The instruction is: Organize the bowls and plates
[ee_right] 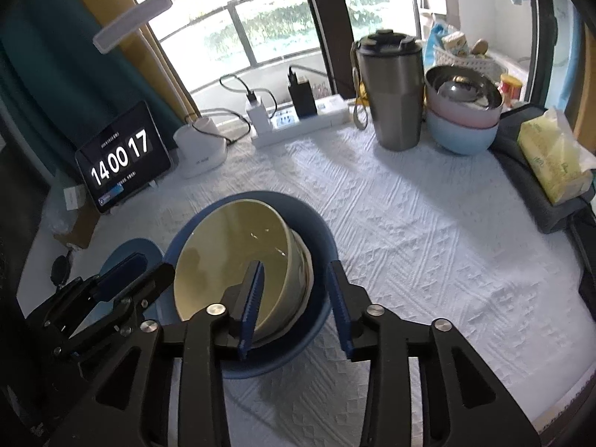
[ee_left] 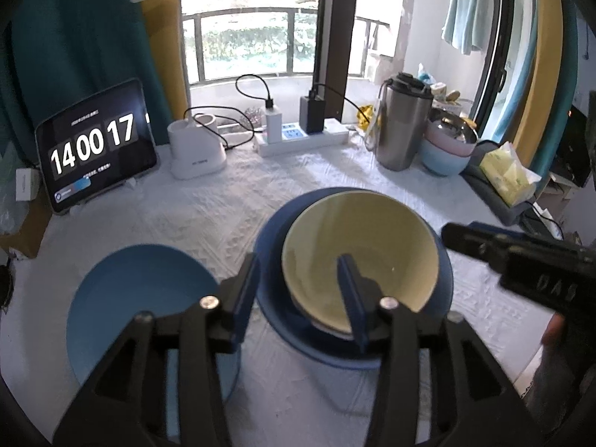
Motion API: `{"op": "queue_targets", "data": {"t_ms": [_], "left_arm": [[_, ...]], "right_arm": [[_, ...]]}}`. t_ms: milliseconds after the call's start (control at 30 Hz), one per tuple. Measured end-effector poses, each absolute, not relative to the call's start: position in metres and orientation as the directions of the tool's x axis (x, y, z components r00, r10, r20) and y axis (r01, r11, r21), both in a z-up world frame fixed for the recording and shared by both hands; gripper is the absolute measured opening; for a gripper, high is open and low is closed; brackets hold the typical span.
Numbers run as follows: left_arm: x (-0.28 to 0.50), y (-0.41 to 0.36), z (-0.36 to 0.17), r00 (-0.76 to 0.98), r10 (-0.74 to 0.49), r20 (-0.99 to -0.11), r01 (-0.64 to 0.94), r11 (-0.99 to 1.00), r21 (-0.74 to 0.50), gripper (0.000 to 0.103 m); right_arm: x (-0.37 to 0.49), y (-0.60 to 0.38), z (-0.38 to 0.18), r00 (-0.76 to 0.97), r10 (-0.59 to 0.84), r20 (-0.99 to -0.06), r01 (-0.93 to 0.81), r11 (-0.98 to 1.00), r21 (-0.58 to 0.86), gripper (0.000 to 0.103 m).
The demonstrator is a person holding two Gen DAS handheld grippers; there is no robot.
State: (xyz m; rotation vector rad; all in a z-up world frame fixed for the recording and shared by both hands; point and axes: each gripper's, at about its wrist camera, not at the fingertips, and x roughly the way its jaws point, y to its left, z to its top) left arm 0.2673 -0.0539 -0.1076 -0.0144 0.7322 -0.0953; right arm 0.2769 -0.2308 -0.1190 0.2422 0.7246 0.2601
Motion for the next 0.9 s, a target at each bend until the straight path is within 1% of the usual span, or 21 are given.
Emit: {"op": "queue_targets", "data": {"t_ms": [167, 400, 667, 900], "left_arm": [[0.254, -0.042, -0.110, 0.746, -0.073, -0.662, 0.043, 0.997, -0.061, 0.045], [0.247, -0.025, -0.122, 0.746, -0.058, -0.664, 0.004, 0.997, -0.082, 0.045], [0.248, -0.020, -0.126, 0.744, -0.051, -0.666, -0.019, 0.995, -0.097, 0.045], [0.261, -0.027, -0.135, 0.716, -0.030, -0.697, -0.029, 0.997, -0.072, 0.045]], "right_arm": [[0.267, -0.244, -0.114, 0.746, 0.302, -0.594, -0.142, 0.943, 0.300, 0.041], [0.256, -0.268, -0.122, 0.757, 0.292, -0.584, -0.120, 0.941, 0.315, 0.042], [0.261, -0.276, -0.138, 0.738, 0.336, -0.585, -0.141, 0.925, 0.354, 0.042], [0.277, -0.266, -0.148, 0.706, 0.373, -0.602, -0.175, 0.916, 0.362, 0.042]]}}
